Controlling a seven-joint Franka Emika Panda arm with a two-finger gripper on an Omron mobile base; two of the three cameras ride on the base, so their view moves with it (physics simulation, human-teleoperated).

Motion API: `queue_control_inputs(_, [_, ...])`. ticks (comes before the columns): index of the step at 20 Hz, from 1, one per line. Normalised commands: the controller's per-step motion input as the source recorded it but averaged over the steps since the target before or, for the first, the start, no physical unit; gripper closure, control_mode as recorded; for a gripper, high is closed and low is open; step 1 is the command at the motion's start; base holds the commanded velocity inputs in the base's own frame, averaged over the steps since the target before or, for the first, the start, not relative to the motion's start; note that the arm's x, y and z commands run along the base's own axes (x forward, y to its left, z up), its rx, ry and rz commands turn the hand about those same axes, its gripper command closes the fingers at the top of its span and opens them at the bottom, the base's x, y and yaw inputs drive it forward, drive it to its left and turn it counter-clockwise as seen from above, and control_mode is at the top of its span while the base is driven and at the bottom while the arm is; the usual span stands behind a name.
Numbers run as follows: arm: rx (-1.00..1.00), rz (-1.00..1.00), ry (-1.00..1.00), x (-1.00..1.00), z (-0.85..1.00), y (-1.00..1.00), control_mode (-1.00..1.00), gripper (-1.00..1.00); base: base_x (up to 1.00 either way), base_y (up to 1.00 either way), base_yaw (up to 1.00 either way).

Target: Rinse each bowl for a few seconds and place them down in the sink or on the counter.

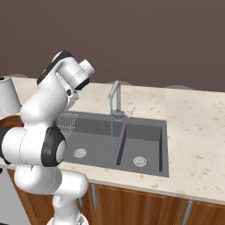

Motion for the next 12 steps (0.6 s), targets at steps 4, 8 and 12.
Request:
queue_control_inputs(4, [-0.07,0.01,0.01,0.03,-0.12,0.68,-1.0,-1.0,0.0,0.0,0.0])
queue_control_inputs(8, [-0.05,0.0,0.02,0.17,-0.25,0.69,-1.0,-1.0,0.0,0.0,0.0])
queue_control_inputs(12, [-0.02,0.0,0.04,0.2,-0.25,0.64,-1.0,-1.0,0.0,0.0,0.0])
